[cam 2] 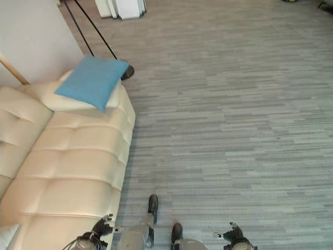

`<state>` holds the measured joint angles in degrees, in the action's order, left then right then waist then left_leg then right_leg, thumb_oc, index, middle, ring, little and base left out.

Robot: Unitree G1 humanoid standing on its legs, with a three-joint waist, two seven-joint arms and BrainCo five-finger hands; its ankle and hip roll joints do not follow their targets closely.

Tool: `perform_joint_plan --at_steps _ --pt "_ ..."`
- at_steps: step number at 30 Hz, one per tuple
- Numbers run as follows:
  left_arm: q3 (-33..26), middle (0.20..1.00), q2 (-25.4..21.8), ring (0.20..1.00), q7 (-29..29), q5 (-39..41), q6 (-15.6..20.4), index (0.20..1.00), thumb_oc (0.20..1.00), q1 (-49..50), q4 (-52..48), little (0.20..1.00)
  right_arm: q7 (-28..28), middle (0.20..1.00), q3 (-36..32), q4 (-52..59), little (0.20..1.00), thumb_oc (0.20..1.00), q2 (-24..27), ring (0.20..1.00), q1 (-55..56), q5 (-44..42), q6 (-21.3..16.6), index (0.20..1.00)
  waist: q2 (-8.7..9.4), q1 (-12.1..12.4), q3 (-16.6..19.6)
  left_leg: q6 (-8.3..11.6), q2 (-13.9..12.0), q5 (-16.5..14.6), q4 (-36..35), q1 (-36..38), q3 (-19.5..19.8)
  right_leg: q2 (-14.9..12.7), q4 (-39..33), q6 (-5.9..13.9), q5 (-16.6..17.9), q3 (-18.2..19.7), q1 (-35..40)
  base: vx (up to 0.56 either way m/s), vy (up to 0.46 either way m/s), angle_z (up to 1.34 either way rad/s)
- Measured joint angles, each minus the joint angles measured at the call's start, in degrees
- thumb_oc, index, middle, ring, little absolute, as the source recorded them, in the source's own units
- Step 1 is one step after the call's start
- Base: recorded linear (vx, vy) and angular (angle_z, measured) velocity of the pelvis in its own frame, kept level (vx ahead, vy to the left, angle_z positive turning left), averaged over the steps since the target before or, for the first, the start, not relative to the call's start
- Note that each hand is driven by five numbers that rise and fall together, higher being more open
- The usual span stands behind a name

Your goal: Pick up all the scattered cushions and arrange them neatly on the sofa.

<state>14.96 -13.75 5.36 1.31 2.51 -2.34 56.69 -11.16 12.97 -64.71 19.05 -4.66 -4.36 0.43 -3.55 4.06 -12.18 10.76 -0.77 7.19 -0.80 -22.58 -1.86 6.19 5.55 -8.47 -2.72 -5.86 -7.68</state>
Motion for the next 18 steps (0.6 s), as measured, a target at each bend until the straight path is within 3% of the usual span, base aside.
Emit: perform_joint_plan --at_steps 1,2,3,4,5,7,9,10,11,12,13,14,15,16,18 --pt "-0.2 1.0 0.83 1.0 0.17 0.04 0.11 1.0 1.0 0.88 0.31 1.0 -0.01 1.0 -0.21 -0.88 1.0 1.0 0.56 1.0 -0.4 0.01 0.34 1.0 -1.92 0.77 0.0 -0.4 -1.97 0.26 -2.53 2.0 0.25 1.91 1.46 1.4 -2.14 1.7 1.14 0.32 0.099 -0.9" --pt "-0.53 1.0 0.32 1.0 0.25 0.03 0.31 1.0 1.0 1.58 -0.47 1.0 0.03 1.0 -0.04 -0.45 1.0 1.0 0.41 1.0 -0.63 0.06 0.31 1.0 -1.3 1.15 0.01 -0.41 -1.89 0.35 -2.52 2.98 -0.01 1.27 1.55 0.58 -0.31 1.53 1.11 0.46 0.153 -1.01" --pt "-1.86 1.0 1.13 1.0 0.36 0.05 0.13 1.0 1.0 2.26 0.19 1.0 0.05 1.0 -0.02 -0.2 1.0 1.0 0.64 1.0 -0.7 1.07 0.0 1.0 -2.42 0.73 -0.37 -1.97 -3.04 0.1 -0.89 3.73 -0.27 2.24 1.18 -0.55 0.74 0.93 2.83 0.28 0.097 -0.56" --pt "-1.77 1.0 1.18 1.0 0.35 0.06 0.06 1.0 1.0 2.32 0.22 1.0 0.04 1.0 -0.05 0.17 1.0 1.0 0.65 1.0 -0.53 1.09 -0.04 1.0 -2.79 0.51 0.19 -2.19 -2.84 0.27 0.75 3.53 -0.56 2.29 0.79 -0.7 0.55 1.01 3.17 0.57 0.197 -0.35" --pt "-1.75 1.0 1.09 1.0 0.36 0.06 0.19 1.0 1.0 2.08 0.24 1.0 0.18 1.0 0.05 0.1 1.0 1.0 0.46 1.0 -0.26 1.24 0.03 1.0 -2.32 0.55 0.97 -2.38 -1.85 0.39 2.72 3.48 -0.95 1.62 0.58 -0.6 0.08 1.48 3.48 0.58 0.177 -0.08" --pt "-2.14 1.0 0.74 1.0 0.4 0.06 0.3 1.0 1.0 1.58 0.55 1.0 0.67 1.0 0.02 -0.1 1.0 1.0 -0.21 1.0 0.17 1.67 0.09 1.0 -0.38 0.54 2.56 -5.31 0.07 -0.47 4.96 4.32 -2.49 -0.28 0.42 1.02 -1.37 2.0 3.18 0.49 0.12 0.03" --pt "-2.07 1.0 0.52 1.0 0.4 0.06 0.12 1.0 1.0 1.52 0.61 1.0 1.01 1.0 -0.01 -0.45 1.0 1.0 -0.53 1.0 0.37 2.02 0.09 1.0 1.38 0.55 2.73 -9.21 2.28 -1.07 5.13 6.89 -2.53 -1.65 2.78 4.96 -2.68 2.53 3.3 0.12 0.033 0.09" --pt "-1.74 1.0 0.52 1.0 0.48 0.06 0.22 1.0 1.0 3.31 -0.39 1.0 1.38 1.0 -0.07 -0.52 1.0 1.0 -0.48 1.0 0.78 2.06 0.09 1.0 1.04 0.85 4.41 -11.42 2.85 1.53 0.71 9.61 -2.18 -1.96 5.53 7.34 -4.49 2.56 2.67 0.15 0.06 0.01" --pt "-1.54 1.0 0.69 1.0 0.45 0.06 0.18 1.0 1.0 3.29 -0.3 1.0 1.42 1.0 -0.1 -0.62 1.0 1.0 -0.31 1.0 0.83 2.05 0.06 1.0 1.64 0.5 4.42 -11.95 3.31 1.27 0.46 10.37 -1.77 -1.79 7.06 8.28 -5.74 2.58 2.23 0.32 0.138 -0.22" --pt "-1.44 1.0 0.64 1.0 0.48 0.07 -0.01 1.0 1.0 4.05 -0.84 1.0 1.64 1.0 -0.16 -0.91 1.0 1.0 -0.32 1.0 0.1 2.05 0.02 1.0 0.35 0.76 4.49 -13.05 1.56 2.41 -0.22 12.31 -2.63 -1.2 16.32 12.7 -9.12 2.63 -0.96 0.34 0.16 -0.07" --pt "-1.45 1.0 0.33 1.0 0.5 0.07 -0.58 1.0 1.0 3.26 -0.4 1.0 1.7 1.0 -0.15 -0.72 1.0 1.0 -0.6 1.0 -0.59 2.0 -0.17 1.0 1.41 -0.21 3.59 -15.49 2.79 1.0 1.06 12.35 -2.11 -2.79 27.08 13.08 -9.27 2.24 -5.52 0.37 0.166 0.13" --pt "-1.35 1.0 -0.06 1.0 0.59 0.06 -0.6 1.0 1.0 3.28 -0.59 1.0 1.77 1.0 -0.27 -0.19 1.0 1.0 -1.14 1.0 -0.66 1.98 0.04 1.0 2.1 -0.61 3.36 -15.7 3.32 0.2 1.46 13.03 -1.41 -4.33 36.6 13.72 -8.56 2.16 -9.06 0.3 0.098 0.45" --pt "-1.43 1.0 -0.15 1.0 0.79 0.07 -0.56 1.0 1.0 3.25 -0.74 1.0 1.78 1.0 -0.26 -0.07 1.0 1.0 -1.32 1.0 -0.6 1.95 0.05 1.0 2.36 -0.62 3.43 -16.11 3.85 -0.26 1.51 13.79 -1.01 -5.56 39.89 13.68 -9.6 1.93 -10.36 0.33 0.036 0.28" --pt "-1.15 1.0 -0.25 1.0 1.16 0.12 -0.73 1.0 1.0 2.92 -2.04 1.0 1.73 1.0 -0.78 0.02 1.0 1.0 -1.44 1.0 0.11 1.91 -0.13 1.0 2.29 -1.37 3.35 -17.19 4.4 -1.7 1.45 14.84 -0.06 -8.94 43.05 13.03 -10.34 0.55 -12.56 0.22 -0.001 0.17" --pt "-1.36 1.0 -0.74 1.0 1.46 0.38 -0.64 1.0 1.0 1.78 -2.64 1.0 1.7 1.0 -0.73 0.64 1.0 1.0 -1.78 1.0 -0.02 1.75 -0.23 1.0 1.38 -2.54 2.62 -17.26 4.18 -2.17 1.11 15.64 1.49 -13.45 35.78 13.76 -10.92 -1.67 -12.77 0.27 -0.073 0.26"
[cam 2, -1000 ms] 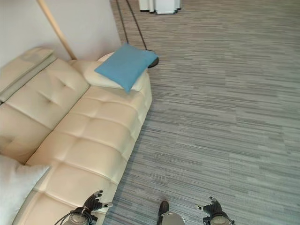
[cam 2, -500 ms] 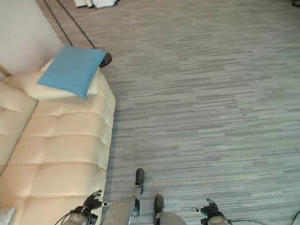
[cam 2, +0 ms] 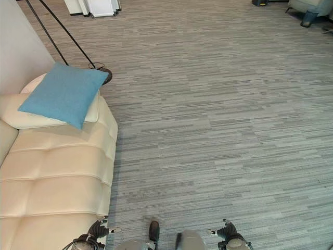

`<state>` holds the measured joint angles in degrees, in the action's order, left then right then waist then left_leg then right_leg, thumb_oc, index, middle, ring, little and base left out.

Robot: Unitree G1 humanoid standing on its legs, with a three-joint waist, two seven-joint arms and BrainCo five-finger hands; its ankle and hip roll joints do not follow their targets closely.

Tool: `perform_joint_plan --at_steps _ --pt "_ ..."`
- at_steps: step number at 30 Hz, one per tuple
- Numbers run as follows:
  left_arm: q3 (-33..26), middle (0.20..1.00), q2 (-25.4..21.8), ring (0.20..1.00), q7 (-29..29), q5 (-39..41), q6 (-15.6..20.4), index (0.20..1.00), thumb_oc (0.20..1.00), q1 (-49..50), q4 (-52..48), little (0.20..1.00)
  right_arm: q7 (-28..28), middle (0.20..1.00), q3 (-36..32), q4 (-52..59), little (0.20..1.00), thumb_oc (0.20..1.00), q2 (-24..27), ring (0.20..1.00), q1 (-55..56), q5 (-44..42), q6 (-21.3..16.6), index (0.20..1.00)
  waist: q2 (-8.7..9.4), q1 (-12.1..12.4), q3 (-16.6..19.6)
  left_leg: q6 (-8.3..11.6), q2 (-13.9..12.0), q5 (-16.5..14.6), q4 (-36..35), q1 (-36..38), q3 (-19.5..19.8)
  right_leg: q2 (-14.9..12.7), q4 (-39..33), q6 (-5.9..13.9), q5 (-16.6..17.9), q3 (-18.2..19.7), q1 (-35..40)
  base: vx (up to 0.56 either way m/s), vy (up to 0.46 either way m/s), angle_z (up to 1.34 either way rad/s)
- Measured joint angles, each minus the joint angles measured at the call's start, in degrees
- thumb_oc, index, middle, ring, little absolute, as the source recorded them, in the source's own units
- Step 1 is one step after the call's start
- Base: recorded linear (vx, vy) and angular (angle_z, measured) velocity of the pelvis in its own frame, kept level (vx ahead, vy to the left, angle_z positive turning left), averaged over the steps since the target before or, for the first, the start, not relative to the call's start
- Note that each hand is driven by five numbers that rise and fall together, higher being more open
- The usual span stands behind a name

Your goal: Pick up all the scattered cushions and arrange them neatly on the sofa.

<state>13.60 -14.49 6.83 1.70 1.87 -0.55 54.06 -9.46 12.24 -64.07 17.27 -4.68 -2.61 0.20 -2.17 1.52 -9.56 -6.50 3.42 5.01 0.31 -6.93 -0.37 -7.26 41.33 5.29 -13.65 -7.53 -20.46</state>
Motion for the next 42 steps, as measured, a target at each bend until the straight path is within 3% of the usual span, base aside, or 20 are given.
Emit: perform_joint_plan --at_steps 1,2,6,9,11,13,15,19,21,23,25,26,28,29,31,32,33,36,39,42 --pt "-0.05 1.0 -0.31 1.0 0.08 0.08 0.04 1.0 1.0 -0.59 0.0 1.0 0.05 1.0 0.0 0.05 1.0 1.0 -0.16 1.0 -0.04 -0.34 -0.03 1.0 0.16 0.12 -0.44 0.12 0.02 -0.4 0.09 0.19 0.0 -1.14 -2.76 0.48 0.27 -0.04 -0.58 0.5 -0.192 0.08" --pt "-0.12 1.0 -0.8 1.0 0.05 1.34 -0.02 1.0 1.0 -1.15 0.32 1.0 0.03 1.0 -0.57 -0.05 1.0 1.0 -0.57 1.0 -0.73 -0.83 -0.09 1.0 -0.12 -0.06 -1.0 0.35 -0.47 -0.83 0.24 0.43 -0.05 -2.17 -11.82 1.02 1.64 -1.18 -1.04 0.45 -0.207 -0.08" --pt "-0.72 1.0 -0.94 1.0 0.18 1.93 0.19 1.0 1.0 -4.16 4.33 1.0 -0.48 1.0 -2.65 -0.66 1.0 1.0 -1.49 1.0 -1.14 -1.66 0.22 1.0 2.03 -2.61 -3.4 2.98 0.3 -3.99 0.24 3.05 0.62 -4.56 -42.91 6.18 13.03 -2.43 0.36 0.51 -0.209 0.14" --pt "-0.62 1.0 -0.39 1.0 0.2 1.88 0.22 1.0 1.0 -3.8 4.74 1.0 -0.62 1.0 -4.44 -0.65 1.0 1.0 -2.26 1.0 -0.56 -2.05 0.28 1.0 2.87 -4.34 -3.88 4.93 -0.51 -5.77 -0.33 5.86 2.97 -5.33 -44.72 6.03 16.27 -5.26 0.99 0.51 -0.224 0.4" --pt "-0.25 1.0 0.6 1.0 0.26 1.7 0.2 1.0 1.0 -2.93 4.85 1.0 -0.57 1.0 -4.46 -0.78 1.0 1.0 -2.01 1.0 1.61 -2.05 0.3 1.0 2.68 -4.47 -3.3 7.14 -2.51 -7.78 -1.9 9.6 5.44 -4.66 -40.69 4.4 18.66 -5.29 3.99 0.51 -0.229 0.53" --pt "-0.4 1.0 2.3 1.0 0.1 1.72 0.35 1.0 1.0 -1.48 4.79 1.0 -0.48 1.0 -4.41 -0.88 1.0 1.0 -1.13 1.0 1.71 -2.05 0.28 1.0 -0.19 -5.48 -2.49 8.12 -7.06 -8.23 -2.4 12.25 5.74 -1.11 -38.44 4.18 19.0 -7.16 5.56 0.45 -0.248 0.48" --pt "-0.4 1.0 2.92 1.0 -0.03 1.76 0.39 1.0 1.0 -0.99 5.75 1.0 -0.38 1.0 -4.39 -0.71 1.0 1.0 -0.62 1.0 1.69 -2.04 0.06 1.0 0.01 -5.59 -2.05 9.98 -8.97 -8.49 4.08 11.81 4.35 0.62 -37.59 1.79 19.32 -7.77 8.16 0.3 -0.192 0.26" --pt "-0.88 1.0 3.15 1.0 -0.22 1.92 0.37 1.0 1.0 0.31 8.02 1.0 -0.35 1.0 -4.31 -0.38 1.0 1.0 0.09 1.0 0.68 -2.09 -0.41 1.0 0.91 -4.33 0.76 16.89 -9.55 -3.6 24.53 3.05 6.3 3.03 -39.29 -2.65 16.91 -8.2 12.05 0.35 -0.22 -0.08" --pt "-1.58 1.0 3.15 1.0 -0.27 2.12 0.0 1.0 1.0 0.04 8.06 1.0 -0.34 1.0 -4.05 -0.78 1.0 1.0 0.3 1.0 0.98 -2.19 -0.46 1.0 1.36 -3.48 1.05 17.41 -9.83 -1.6 34.31 -0.92 6.03 3.86 -38.44 -8.19 16.3 -9.07 13.36 0.23 -0.127 -0.04" --pt "-2.12 1.0 3.2 1.0 -0.31 2.16 -0.01 1.0 1.0 0.11 7.86 1.0 -0.42 1.0 -3.9 -0.8 1.0 1.0 0.5 1.0 1.43 -3.14 -0.05 1.0 1.94 -3.47 1.18 16.24 -9.88 -1.66 36.72 -3.3 2.48 3.84 -38.72 -10.4 15.15 -9.32 15.02 0.25 -0.078 0.21" --pt "-2.46 1.0 3.13 1.0 -0.3 2.17 0.1 1.0 1.0 -0.02 7.47 1.0 -0.44 1.0 -3.78 -0.8 1.0 1.0 0.54 1.0 1.57 -3.21 -0.02 1.0 2.15 -3.04 1.18 14.89 -9.7 -2.84 33.55 -4.99 -1.93 3.97 -40.21 -10.74 14.85 -9.91 16.53 0.25 -0.03 0.19" --pt "-2.4 1.0 3.16 1.0 -0.34 2.16 0.19 1.0 1.0 -0.29 7.18 1.0 -0.42 1.0 -3.65 -0.74 1.0 1.0 0.54 1.0 1.85 -3.23 -0.05 1.0 2.84 -2.65 1.09 13.7 -9.37 -3.79 27.2 -4.95 -5.36 3.97 -41.61 -10.27 15.35 -10.27 17.45 0.18 0.021 0.1" --pt "-2.42 1.0 3.05 1.0 -0.37 2.16 0.22 1.0 1.0 0.11 6.73 1.0 -0.5 1.0 -3.32 -0.73 1.0 1.0 0.83 1.0 1.79 -3.26 -0.13 1.0 2.29 -1.68 0.97 13.6 -9.09 -3.64 18.77 -6.74 -6.74 4.97 -43.02 -9.66 16.41 -12.23 18.62 0.25 0.056 0.18" --pt "-2.5 1.0 2.99 1.0 -0.36 2.24 0.19 1.0 1.0 -0.2 6.52 1.0 -0.47 1.0 -2.83 -0.86 1.0 1.0 1.0 1.0 2.32 -3.25 -0.13 1.0 2.28 -1.49 0.79 13.6 -8.96 -2.71 14.76 -6.75 -6.59 5.58 -43.63 -10.41 17.15 -13.1 19.14 0.41 0.107 0.23" --pt "-2.38 1.0 2.91 1.0 -0.36 2.15 0.15 1.0 1.0 0.93 6.78 1.0 -0.67 1.0 -1.52 -1.02 1.0 1.0 0.99 1.0 2.25 -3.08 -0.15 1.0 1.24 -0.28 1.53 14.77 -9.45 -0.24 1.45 -6.52 -6.99 7.61 -45.83 -7.17 13.55 -13.31 20.59 0.43 0.12 0.34" --pt "-2.43 1.0 2.81 1.0 -0.34 2.15 0.14 1.0 1.0 0.34 7.19 1.0 -0.91 1.0 -1.59 -1.46 1.0 1.0 0.63 1.0 2.29 -3.07 0.08 1.0 0.85 0.02 1.27 15.15 -9.77 2.35 -5.62 -6.55 -7.69 8.4 -45.69 -6.91 14.42 -13.57 20.95 0.32 0.119 0.41" --pt "-2.43 1.0 2.69 1.0 -0.3 2.15 0.08 1.0 1.0 0.25 7.1 1.0 -0.95 1.0 -1.59 -1.47 1.0 1.0 0.57 1.0 2.26 -3.07 0.09 1.0 1.17 0.34 0.45 15.07 -10.11 3.56 -5.15 -6.83 -8.07 8.75 -45.57 -8.61 15.53 -13.62 21.42 0.32 0.148 0.21" --pt "-2.57 1.0 2.75 1.0 -0.34 2.1 0.11 1.0 1.0 1.26 7.22 1.0 -1.34 1.0 -1.48 -1.96 1.0 1.0 0.65 1.0 2.17 -2.91 0.16 1.0 0.66 2.46 -0.5 15.6 -12.43 5.36 -5.52 -8.2 -12.1 10.32 -46.39 -9.03 13.66 -14.49 24.87 0.28 0.161 0.02" --pt "-3.13 1.0 2.76 1.0 -0.21 2.04 0.13 1.0 1.0 3.09 7.24 1.0 -1.31 1.0 -1.51 -1.94 1.0 1.0 0.74 1.0 2.67 -1.75 0.19 1.0 0.07 2.78 -0.15 14.82 -13.37 6.68 -5.4 -6.64 -16.43 10.39 -46.14 -8.43 12.33 -14.35 27.35 0.27 0.154 0.0" --pt "-3.64 1.0 2.79 1.0 -0.17 1.7 -0.01 1.0 1.0 2.96 8.71 1.0 -1.11 1.0 -1.52 -3.01 1.0 1.0 0.6 1.0 2.9 -0.74 0.32 1.0 -0.82 3.07 0.87 13.85 -12.73 7.41 -5.22 -5.56 -16.21 10.0 -46.01 -6.72 11.28 -14.3 28.77 0.3 0.177 0.03"
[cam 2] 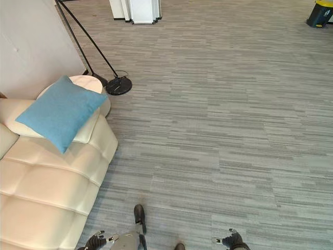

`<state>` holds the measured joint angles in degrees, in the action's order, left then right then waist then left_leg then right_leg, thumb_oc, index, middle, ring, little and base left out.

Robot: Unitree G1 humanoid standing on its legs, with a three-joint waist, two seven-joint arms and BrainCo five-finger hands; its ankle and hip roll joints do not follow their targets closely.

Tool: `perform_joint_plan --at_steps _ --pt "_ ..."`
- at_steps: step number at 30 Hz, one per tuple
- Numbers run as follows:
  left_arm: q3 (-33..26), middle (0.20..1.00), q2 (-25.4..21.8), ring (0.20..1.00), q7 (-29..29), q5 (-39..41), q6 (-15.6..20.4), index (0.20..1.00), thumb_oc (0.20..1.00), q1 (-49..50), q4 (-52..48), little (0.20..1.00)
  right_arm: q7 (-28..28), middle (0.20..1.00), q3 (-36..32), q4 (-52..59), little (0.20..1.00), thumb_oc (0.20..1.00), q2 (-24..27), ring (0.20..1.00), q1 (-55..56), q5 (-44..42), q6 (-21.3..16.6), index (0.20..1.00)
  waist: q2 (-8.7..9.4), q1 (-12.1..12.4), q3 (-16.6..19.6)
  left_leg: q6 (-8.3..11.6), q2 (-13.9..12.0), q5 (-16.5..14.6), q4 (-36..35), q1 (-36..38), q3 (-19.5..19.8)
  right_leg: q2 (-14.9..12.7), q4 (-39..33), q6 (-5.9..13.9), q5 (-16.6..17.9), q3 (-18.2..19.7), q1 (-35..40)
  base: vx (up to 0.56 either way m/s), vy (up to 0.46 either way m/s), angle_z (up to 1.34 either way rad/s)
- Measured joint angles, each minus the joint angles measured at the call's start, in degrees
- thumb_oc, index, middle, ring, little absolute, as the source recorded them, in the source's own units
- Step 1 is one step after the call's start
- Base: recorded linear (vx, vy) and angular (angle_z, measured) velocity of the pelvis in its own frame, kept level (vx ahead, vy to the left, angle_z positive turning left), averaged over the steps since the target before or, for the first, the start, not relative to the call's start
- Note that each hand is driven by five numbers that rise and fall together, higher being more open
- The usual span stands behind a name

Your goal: Pick up all the scattered cushions and arrange them neatly on the sofa.

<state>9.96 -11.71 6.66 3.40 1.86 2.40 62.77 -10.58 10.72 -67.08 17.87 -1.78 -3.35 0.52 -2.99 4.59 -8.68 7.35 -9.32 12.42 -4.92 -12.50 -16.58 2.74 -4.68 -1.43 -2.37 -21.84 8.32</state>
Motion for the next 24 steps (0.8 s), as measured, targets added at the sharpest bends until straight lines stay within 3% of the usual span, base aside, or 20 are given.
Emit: perform_joint_plan --at_steps 1,2,3,4,5,6,7,8,9,10,11,12,14,16,17,18,20,22,24 --pt "-0.1 1.0 0.05 1.0 0.02 -0.02 -0.02 1.0 1.0 0.14 0.87 1.0 0.04 1.0 -0.18 -0.03 1.0 1.0 0.07 1.0 0.38 0.0 -0.02 1.0 -0.45 0.12 0.47 -1.19 0.28 -0.49 0.1 0.34 0.18 -0.09 0.0 1.24 -0.81 -0.06 0.77 0.37 0.256 0.07" --pt "-0.18 1.0 -0.03 1.0 0.05 -0.05 -0.04 1.0 1.0 -0.21 1.26 1.0 0.03 1.0 -0.33 -0.23 1.0 1.0 -0.08 1.0 0.41 -0.02 0.03 1.0 -0.38 0.32 0.51 -3.65 0.69 1.12 0.14 0.71 0.13 -0.56 0.06 1.97 -1.3 -0.12 1.45 0.26 0.184 0.08" --pt "-0.35 1.0 -0.28 1.0 0.07 -0.05 -0.16 1.0 1.0 -0.46 1.98 1.0 0.11 1.0 0.0 -0.55 1.0 1.0 -0.54 1.0 0.34 -0.01 0.07 1.0 0.17 0.52 0.76 -6.24 1.74 0.7 1.17 0.78 -0.11 -1.82 1.1 3.08 -2.22 -0.26 1.64 0.15 0.158 0.17" --pt "-0.76 1.0 -1.02 1.0 0.09 -0.05 -0.22 1.0 1.0 -0.3 1.9 1.0 0.62 1.0 0.03 -0.47 1.0 1.0 -1.66 1.0 0.87 -0.02 -0.02 1.0 2.53 0.44 0.8 -9.92 4.11 -1.49 2.97 1.23 -0.25 -5.22 6.34 4.95 -4.92 0.18 0.89 0.11 0.159 0.29" --pt "-0.76 1.0 -1.39 1.0 0.08 -0.05 -0.21 1.0 1.0 -0.38 1.72 1.0 0.77 1.0 0.01 -0.35 1.0 1.0 -2.05 1.0 0.88 -0.01 -0.02 1.0 3.17 0.5 1.04 -10.49 4.99 -1.82 3.24 1.71 0.03 -6.38 8.69 5.25 -5.78 0.34 0.38 0.2 0.287 0.62" --pt "-0.64 1.0 -2.46 1.0 0.05 -0.06 -0.17 1.0 1.0 -1.65 0.9 1.0 1.14 1.0 -0.08 0.1 1.0 1.0 -2.56 1.0 0.54 -0.02 -0.03 1.0 4.3 0.44 1.47 -12.12 7.29 -3.52 3.48 2.51 1.27 -10.44 24.01 6.25 -8.07 1.67 -5.07 0.2 0.264 0.64" --pt "-0.49 1.0 -2.7 1.0 0.1 -0.05 -0.17 1.0 1.0 -2.26 0.7 1.0 1.19 1.0 -0.05 0.23 1.0 1.0 -2.48 1.0 0.39 -0.03 -0.04 1.0 4.28 0.35 1.47 -12.59 8.03 -4.21 3.55 2.89 2.51 -12.39 31.37 6.43 -8.2 1.92 -7.96 0.16 0.189 0.97" --pt "0.37 1.0 -3.95 1.0 0.13 -0.05 -0.08 1.0 1.0 -3.2 -0.44 1.0 1.21 1.0 0.0 0.76 1.0 1.0 -2.6 1.0 0.42 -0.05 -0.11 1.0 5.13 -0.09 1.37 -14.17 10.76 -5.72 3.47 4.08 5.13 -15.88 45.02 7.3 -7.11 4.71 -13.48 0.27 0.141 0.88" --pt "1.16 1.0 -4.6 1.0 0.19 -0.05 -0.09 1.0 1.0 -3.51 -0.9 1.0 1.22 1.0 0.01 0.83 1.0 1.0 -2.73 1.0 0.54 -0.05 -0.09 1.0 5.69 -0.49 1.46 -14.14 11.71 -5.58 3.5 4.39 5.49 -17.15 48.51 7.78 -7.51 6.35 -14.71 0.26 0.091 1.11" --pt "1.49 1.0 -5.08 1.0 0.34 -0.03 0.19 1.0 1.0 -3.78 -2.35 1.0 1.24 1.0 -0.04 0.84 1.0 1.0 -3.14 1.0 0.47 -0.1 -0.08 1.0 5.72 -0.92 1.45 -15.7 13.61 -7.16 3.5 5.25 8.03 -17.42 49.39 9.12 -8.56 8.45 -17.12 0.26 0.09 0.57" --pt "1.32 1.0 -5.5 1.0 0.61 -0.01 -0.03 1.0 1.0 -4.09 -3.08 1.0 1.25 1.0 0.04 0.97 1.0 1.0 -3.26 1.0 0.02 -0.12 -0.15 1.0 5.62 -0.35 1.19 -15.91 13.45 -7.71 3.55 5.38 8.78 -15.93 49.71 8.93 -9.43 11.5 -19.36 0.27 0.028 0.8" --pt "1.31 1.0 -5.88 1.0 0.8 -0.02 -0.18 1.0 1.0 -4.2 -3.09 1.0 1.26 1.0 0.02 1.83 1.0 1.0 -3.42 1.0 -0.46 -0.15 -0.58 1.0 4.31 -1.32 0.45 -15.78 13.08 -7.07 3.56 6.05 10.96 -13.02 47.42 7.94 -10.75 13.49 -20.07 0.3 0.01 0.68" --pt "1.43 1.0 -5.35 1.0 0.78 0.02 -0.09 1.0 1.0 -4.91 -3.63 1.0 1.22 1.0 -0.06 2.29 1.0 1.0 -3.51 1.0 -0.73 -0.66 -0.44 1.0 2.74 -2.48 -0.98 -16.2 13.35 -7.8 3.7 8.06 14.87 -10.34 38.24 7.53 -10.82 13.75 -22.3 0.32 -0.019 1.04" --pt "2.25 1.0 -5.16 1.0 0.88 0.03 -0.06 1.0 1.0 -5.7 -3.51 1.0 1.19 1.0 -0.08 2.22 1.0 1.0 -3.56 1.0 -0.64 -2.02 -0.51 1.0 2.35 -4.01 -2.05 -16.4 13.69 -8.46 3.61 9.02 18.66 -7.65 29.34 7.88 -9.09 16.08 -24.15 0.3 -0.057 1.03" --pt "2.82 1.0 -5.22 1.0 0.7 0.03 -0.07 1.0 1.0 -6.2 -3.45 1.0 1.12 1.0 -0.21 2.62 1.0 1.0 -3.65 1.0 -0.72 -2.57 -0.57 1.0 2.68 -5.05 -2.82 -16.2 14.27 -8.61 3.26 9.85 20.96 -6.21 22.63 7.98 -6.45 17.3 -25.08 0.22 -0.045 0.93" --pt "3.09 1.0 -5.21 1.0 0.72 0.03 -0.06 1.0 1.0 -6.35 -3.45 1.0 1.12 1.0 -0.22 2.75 1.0 1.0 -3.66 1.0 -0.71 -2.65 -0.55 1.0 3.43 -5.13 -3.21 -16.59 14.73 -8.84 3.13 10.22 21.3 -6.2 20.5 8.25 -4.72 17.49 -26.31 0.37 -0.085 0.93" --pt "3.42 1.0 -4.27 1.0 0.56 0.03 -0.15 1.0 1.0 -6.85 -2.36 1.0 0.89 1.0 -0.72 2.22 1.0 1.0 -3.63 1.0 -1.47 -3.11 -0.41 1.0 4.64 -6.4 -4.15 -16.85 16.37 -9.88 4.19 10.91 25.01 -6.35 8.87 9.46 1.85 17.82 -27.51 0.37 -0.088 0.84" --pt "3.39 1.0 -3.86 1.0 0.33 0.0 0.0 1.0 1.0 -7.19 -1.74 1.0 0.81 1.0 -2.05 2.04 1.0 1.0 -4.1 1.0 -1.34 -3.48 -0.1 1.0 5.28 -7.24 -5.28 -16.21 16.85 -11.03 4.42 12.42 27.66 -6.96 3.05 10.15 5.11 17.72 -28.21 0.34 -0.095 0.77" --pt "3.33 1.0 -3.7 1.0 0.32 -0.03 -0.01 1.0 1.0 -6.9 -0.89 1.0 0.77 1.0 -2.91 1.91 1.0 1.0 -4.22 1.0 -0.99 -3.51 -0.1 1.0 5.37 -7.27 -5.42 -15.24 16.69 -12.58 4.51 13.58 28.99 -7.56 2.38 10.12 6.71 17.37 -28.43 0.46 -0.154 0.5"
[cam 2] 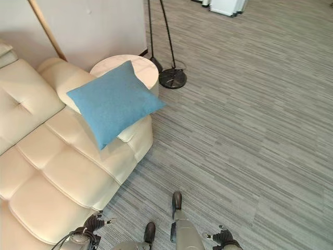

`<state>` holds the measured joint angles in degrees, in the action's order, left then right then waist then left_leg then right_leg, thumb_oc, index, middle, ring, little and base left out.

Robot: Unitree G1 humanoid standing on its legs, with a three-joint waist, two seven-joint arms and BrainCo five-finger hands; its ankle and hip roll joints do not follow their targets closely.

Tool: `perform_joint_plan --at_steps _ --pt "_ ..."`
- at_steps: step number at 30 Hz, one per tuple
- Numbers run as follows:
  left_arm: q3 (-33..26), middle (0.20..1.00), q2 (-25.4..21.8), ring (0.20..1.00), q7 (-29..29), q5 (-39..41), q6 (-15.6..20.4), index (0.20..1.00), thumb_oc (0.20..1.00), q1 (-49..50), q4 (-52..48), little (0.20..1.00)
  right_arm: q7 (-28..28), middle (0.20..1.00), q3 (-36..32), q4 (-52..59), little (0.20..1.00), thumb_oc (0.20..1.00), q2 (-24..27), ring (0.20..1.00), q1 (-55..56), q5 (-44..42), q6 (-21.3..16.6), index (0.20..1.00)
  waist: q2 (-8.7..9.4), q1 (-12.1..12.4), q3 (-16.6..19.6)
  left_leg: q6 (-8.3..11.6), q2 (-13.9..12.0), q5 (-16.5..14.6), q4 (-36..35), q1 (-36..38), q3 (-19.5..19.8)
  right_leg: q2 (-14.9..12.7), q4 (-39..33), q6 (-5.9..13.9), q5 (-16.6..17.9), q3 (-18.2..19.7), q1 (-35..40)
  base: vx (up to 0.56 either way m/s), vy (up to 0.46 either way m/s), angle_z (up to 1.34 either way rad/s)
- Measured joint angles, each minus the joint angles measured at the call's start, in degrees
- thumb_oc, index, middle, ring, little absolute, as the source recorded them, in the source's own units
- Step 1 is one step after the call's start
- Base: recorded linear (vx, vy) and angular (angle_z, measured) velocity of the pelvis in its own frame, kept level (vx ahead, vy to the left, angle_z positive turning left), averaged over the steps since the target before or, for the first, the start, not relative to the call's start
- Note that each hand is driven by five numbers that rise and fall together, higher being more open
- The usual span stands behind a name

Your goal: Pick up all the scattered cushions and arrange them neatly on the sofa.

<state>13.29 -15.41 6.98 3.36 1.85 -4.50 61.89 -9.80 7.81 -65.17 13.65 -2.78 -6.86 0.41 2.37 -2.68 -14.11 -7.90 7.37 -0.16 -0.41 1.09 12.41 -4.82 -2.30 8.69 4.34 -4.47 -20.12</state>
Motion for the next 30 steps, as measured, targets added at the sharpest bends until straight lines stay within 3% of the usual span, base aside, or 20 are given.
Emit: perform_joint_plan --at_steps 3,4,6,7,9,10,12,15,17,18,19,20,21,22,23,24,25,26,28,30 --pt "-0.06 1.0 0.06 1.0 0.0 -0.03 0.08 1.0 1.0 1.63 0.17 1.0 0.2 1.0 -0.91 -0.26 1.0 1.0 -0.08 1.0 1.86 0.04 0.06 1.0 0.36 -0.15 0.87 3.16 -0.75 -3.19 -1.16 3.56 3.02 -2.67 4.06 -0.69 0.79 -2.35 3.16 0.35 -0.129 0.43" --pt "-0.04 1.0 0.32 1.0 0.0 -0.03 0.08 1.0 1.0 1.94 0.18 1.0 0.29 1.0 -1.11 -0.45 1.0 1.0 0.11 1.0 1.75 0.09 0.07 1.0 -0.43 0.04 0.93 3.45 -1.9 -4.42 -1.11 4.09 3.02 -1.99 5.24 -1.22 1.85 -3.49 3.17 0.46 -0.222 0.28" --pt "-0.44 1.0 1.24 1.0 -0.16 -0.05 -0.03 1.0 1.0 3.44 1.27 1.0 0.54 1.0 -1.2 -0.39 1.0 1.0 1.06 1.0 1.29 0.1 -0.09 1.0 -2.98 -1.61 2.34 7.77 -7.26 -7.33 0.03 5.59 1.0 0.79 6.6 -1.51 1.98 -7.19 4.89 0.44 -0.257 0.45" --pt "-0.58 1.0 1.45 1.0 -0.16 -0.03 0.01 1.0 1.0 3.43 1.17 1.0 0.62 1.0 -1.15 -0.3 1.0 1.0 1.51 1.0 1.07 0.09 -0.09 1.0 -3.12 -1.58 2.41 8.57 -8.29 -7.4 2.0 6.15 -0.7 1.62 7.14 -2.28 1.81 -8.01 5.95 0.32 -0.193 0.49" --pt "-0.47 1.0 1.6 1.0 -0.37 -0.02 0.33 1.0 1.0 3.88 0.59 1.0 0.61 1.0 -0.71 0.51 1.0 1.0 2.84 1.0 0.98 0.1 -0.56 1.0 -2.33 -1.37 3.54 11.05 -9.34 -8.69 10.02 4.68 -3.65 3.34 6.85 -4.52 0.66 -8.25 8.36 0.27 -0.17 0.16" --pt "-0.51 1.0 1.55 1.0 -0.42 0.01 0.31 1.0 1.0 4.06 0.33 1.0 0.61 1.0 -0.39 0.97 1.0 1.0 3.26 1.0 0.53 0.1 -0.94 1.0 -2.01 -0.93 3.87 11.32 -9.09 -8.01 13.28 3.47 -4.13 3.67 6.63 -5.55 -0.07 -8.37 8.86 0.26 -0.175 0.07" --pt "-0.55 1.0 1.48 1.0 -0.57 0.07 0.32 1.0 1.0 3.91 -0.98 1.0 0.61 1.0 0.26 0.65 1.0 1.0 3.63 1.0 -0.69 0.1 -1.27 1.0 -0.26 -0.08 4.08 14.62 -7.8 -6.05 28.01 -4.48 -5.45 3.55 2.38 -5.86 -0.75 -8.58 11.54 0.12 -0.098 -0.21" --pt "-1.32 1.0 2.07 1.0 -0.85 0.24 0.15 1.0 1.0 3.92 -1.24 1.0 0.55 1.0 0.82 0.78 1.0 1.0 4.05 1.0 -0.72 0.11 -1.2 1.0 -0.11 1.04 4.35 15.9 -9.2 -2.19 40.99 -11.5 -9.69 3.53 2.7 -10.14 -0.66 -10.16 12.22 0.18 -0.093 -0.08" --pt "-2.29 1.0 2.06 1.0 -0.81 0.25 0.21 1.0 1.0 3.76 -1.76 1.0 0.48 1.0 1.15 0.3 1.0 1.0 3.74 1.0 -0.87 0.09 -1.05 1.0 0.38 1.63 3.92 15.29 -9.33 -2.47 38.53 -13.54 -12.89 3.28 1.34 -10.53 -1.42 -10.28 12.92 0.23 -0.034 0.37" --pt "-2.19 1.0 2.25 1.0 -0.78 0.25 0.21 1.0 1.0 2.98 -1.66 1.0 0.4 1.0 1.99 -0.28 1.0 1.0 3.33 1.0 -0.83 0.06 -0.97 1.0 0.5 1.46 3.81 13.9 -9.58 -1.7 25.95 -13.22 -17.89 3.47 -2.26 -8.52 -3.11 -10.31 14.85 0.13 0.017 0.47" --pt "-2.08 1.0 2.25 1.0 -0.82 0.25 0.28 1.0 1.0 2.78 -2.14 1.0 0.42 1.0 2.49 -0.32 1.0 1.0 3.43 1.0 -0.45 0.06 -1.01 1.0 0.36 1.52 3.43 14.05 -9.48 -1.32 21.16 -13.5 -18.52 3.38 -1.63 -8.6 -3.52 -10.6 14.45 0.15 0.032 0.42" --pt "-2.14 1.0 1.85 1.0 -0.78 0.25 0.27 1.0 1.0 2.77 -2.61 1.0 0.48 1.0 2.79 -0.23 1.0 1.0 3.23 1.0 -0.56 0.07 -1.05 1.0 0.39 1.94 2.95 13.86 -10.03 -0.77 18.97 -14.47 -19.39 2.86 -0.76 -12.34 1.81 -13.38 14.27 0.23 0.049 0.26" --pt "-1.94 1.0 2.21 1.0 -0.82 0.24 0.1 1.0 1.0 3.05 -2.15 1.0 0.33 1.0 2.94 -0.15 1.0 1.0 3.34 1.0 -0.28 0.07 -1.11 1.0 -0.66 1.55 2.87 14.09 -11.42 -0.66 17.16 -14.79 -19.81 4.02 -1.29 -12.5 0.94 -14.67 14.93 0.37 0.069 0.37" --pt "-1.71 1.0 2.63 1.0 -0.74 0.24 0.02 1.0 1.0 2.82 -1.69 1.0 -0.01 1.0 3.01 -0.14 1.0 1.0 3.37 1.0 0.19 0.09 -1.25 1.0 -1.96 1.29 3.23 13.68 -11.92 -0.19 13.45 -15.15 -22.25 4.97 -2.48 -10.13 -0.98 -14.86 15.43 0.3 0.052 0.13" --pt "-1.15 1.0 4.67 1.0 -0.8 0.19 0.17 1.0 1.0 3.32 -1.37 1.0 -0.11 1.0 3.23 -0.21 1.0 1.0 5.46 1.0 -0.26 0.09 -1.27 1.0 -9.57 4.0 4.12 13.29 -20.6 -3.56 5.55 -17.12 -21.81 11.08 11.97 -11.34 -7.74 -14.94 10.56 0.33 0.069 0.11" --pt "-0.43 1.0 3.94 1.0 -0.84 0.14 0.5 1.0 1.0 3.07 -2.42 1.0 -0.36 1.0 2.61 -0.27 1.0 1.0 5.27 1.0 0.28 0.0 -0.79 1.0 -9.82 3.81 3.78 15.04 -21.25 -0.79 5.09 -18.15 -22.26 9.06 24.07 -11.34 -12.36 -13.11 8.71 0.22 0.06 0.37" --pt "-0.46 1.0 2.65 1.0 -0.56 0.11 0.38 1.0 1.0 1.95 -2.56 1.0 -0.34 1.0 2.65 -0.05 1.0 1.0 4.42 1.0 1.09 0.06 -0.5 1.0 -6.97 2.97 2.32 14.36 -19.05 0.38 6.35 -17.87 -22.93 7.07 24.01 -16.0 -17.0 -11.72 10.28 0.32 0.096 0.96" --pt "-0.29 1.0 2.11 1.0 -0.7 0.1 -0.06 1.0 1.0 2.08 -2.91 1.0 -0.48 1.0 2.74 -0.13 1.0 1.0 3.99 1.0 1.69 0.09 -0.02 1.0 -6.28 3.09 2.81 14.11 -18.59 1.49 4.85 -18.78 -23.32 6.69 22.63 -12.49 -18.37 -12.04 11.15 0.29 0.1 0.92" --pt "-0.7 1.0 1.06 1.0 -0.5 0.08 -0.02 1.0 1.0 2.45 -1.98 1.0 -0.73 1.0 2.69 -0.32 1.0 1.0 3.64 1.0 1.14 0.21 0.07 1.0 -3.27 4.58 2.42 14.67 -16.04 3.8 0.54 -17.33 -27.02 5.11 17.59 -12.12 -15.48 -10.44 13.36 0.33 0.156 0.5" --pt "-1.3 1.0 0.95 1.0 -0.29 0.09 -0.13 1.0 1.0 4.96 -1.96 1.0 -0.9 1.0 2.72 -0.28 1.0 1.0 4.02 1.0 1.46 0.81 0.08 1.0 -3.06 5.11 2.17 13.53 -16.32 4.65 -0.22 -15.42 -28.12 6.17 11.53 -12.03 -11.65 -9.49 18.21 0.33 0.187 0.18"
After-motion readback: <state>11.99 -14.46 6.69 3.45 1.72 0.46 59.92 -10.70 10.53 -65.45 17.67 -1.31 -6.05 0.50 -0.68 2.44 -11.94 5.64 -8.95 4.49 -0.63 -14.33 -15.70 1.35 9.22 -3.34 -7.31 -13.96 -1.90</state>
